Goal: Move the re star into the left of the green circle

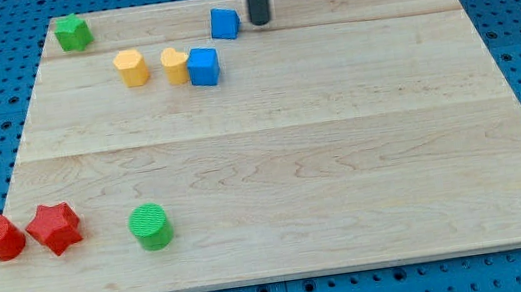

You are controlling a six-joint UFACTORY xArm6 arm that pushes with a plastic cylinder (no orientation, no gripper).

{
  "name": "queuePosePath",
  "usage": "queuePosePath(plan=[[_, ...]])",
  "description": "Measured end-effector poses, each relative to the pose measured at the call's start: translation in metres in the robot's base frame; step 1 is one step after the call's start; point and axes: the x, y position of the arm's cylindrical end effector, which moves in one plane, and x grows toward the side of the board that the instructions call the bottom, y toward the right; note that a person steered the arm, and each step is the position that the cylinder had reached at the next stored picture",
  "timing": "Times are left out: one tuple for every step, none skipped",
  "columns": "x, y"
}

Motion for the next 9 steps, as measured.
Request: queuePosePath(plan=[[0.08,0.004],[0.147,0.002],[0.183,-0.068],[0.184,-0.118],[0.179,-0.179],[0.177,-0.197],[0.165,-0.228],[0.192,-0.305],[0.236,-0.316]])
